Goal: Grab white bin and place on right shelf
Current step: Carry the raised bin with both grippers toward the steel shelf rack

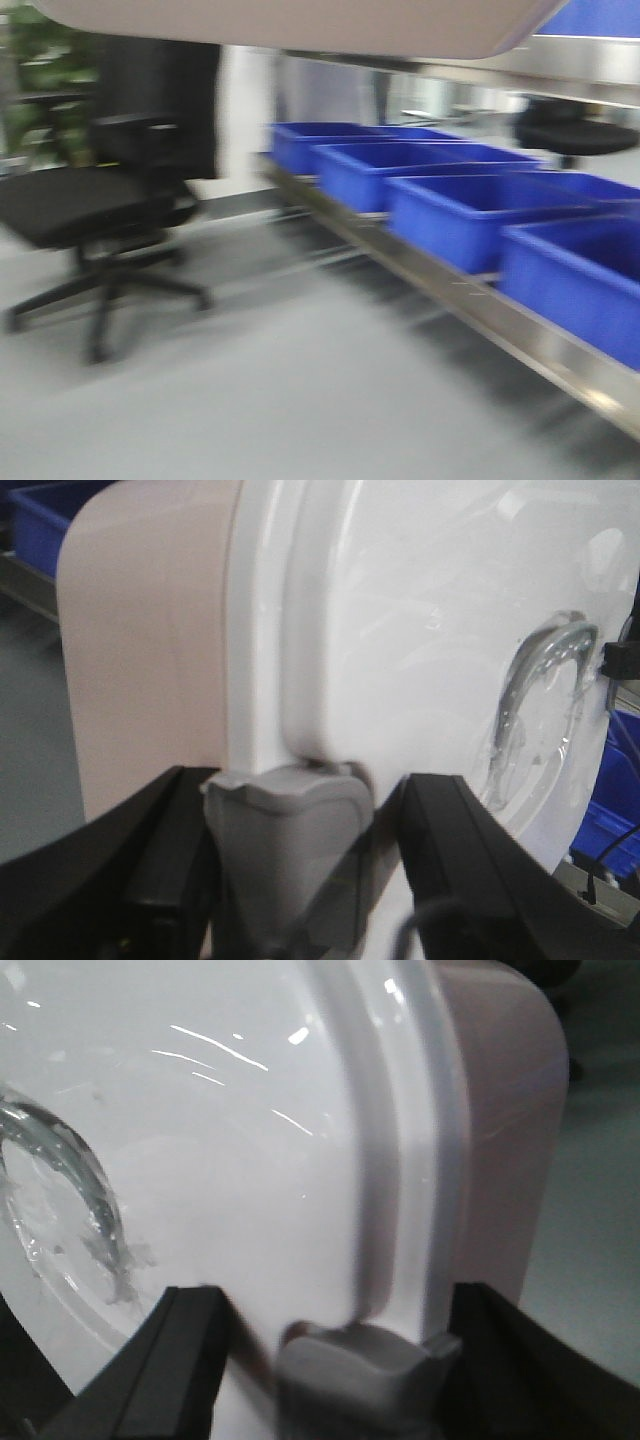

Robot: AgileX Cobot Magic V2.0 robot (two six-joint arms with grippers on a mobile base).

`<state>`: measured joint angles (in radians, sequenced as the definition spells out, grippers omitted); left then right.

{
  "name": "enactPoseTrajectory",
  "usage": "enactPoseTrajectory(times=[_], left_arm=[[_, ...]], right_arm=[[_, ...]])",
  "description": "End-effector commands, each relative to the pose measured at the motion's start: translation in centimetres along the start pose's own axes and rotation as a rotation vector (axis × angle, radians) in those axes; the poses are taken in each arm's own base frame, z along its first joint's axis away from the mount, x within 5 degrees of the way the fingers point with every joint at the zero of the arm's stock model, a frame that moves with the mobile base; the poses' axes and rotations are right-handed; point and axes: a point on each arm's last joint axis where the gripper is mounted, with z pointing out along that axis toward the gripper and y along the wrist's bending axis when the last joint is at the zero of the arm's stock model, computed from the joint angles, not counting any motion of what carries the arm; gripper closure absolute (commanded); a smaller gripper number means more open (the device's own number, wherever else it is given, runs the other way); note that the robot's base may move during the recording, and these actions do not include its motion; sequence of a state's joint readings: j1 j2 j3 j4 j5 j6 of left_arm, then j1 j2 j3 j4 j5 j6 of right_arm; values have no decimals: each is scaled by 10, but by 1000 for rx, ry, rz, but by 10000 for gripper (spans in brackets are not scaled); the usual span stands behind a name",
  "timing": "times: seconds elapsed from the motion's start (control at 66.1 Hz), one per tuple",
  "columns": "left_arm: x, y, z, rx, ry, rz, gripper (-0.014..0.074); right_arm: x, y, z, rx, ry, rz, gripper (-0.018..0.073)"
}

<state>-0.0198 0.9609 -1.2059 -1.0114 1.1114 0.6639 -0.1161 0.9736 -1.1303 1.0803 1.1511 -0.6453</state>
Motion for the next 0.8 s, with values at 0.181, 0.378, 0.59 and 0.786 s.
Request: enactPoseTrajectory(times=[0.181, 0.378, 0.59, 0.786], left_arm=[[-13, -29, -8, 221, -88, -44, 358], [-13, -29, -8, 221, -88, -44, 358], [-13, -29, -8, 221, -88, -44, 358], [-13, -29, -8, 221, -88, -44, 358]], right_arm=[[-10, 36, -10, -269, -62, 22, 122], [-10, 36, -10, -269, -62, 22, 122], [-10, 36, -10, -269, -62, 22, 122], [-10, 36, -10, -269, -62, 22, 122]])
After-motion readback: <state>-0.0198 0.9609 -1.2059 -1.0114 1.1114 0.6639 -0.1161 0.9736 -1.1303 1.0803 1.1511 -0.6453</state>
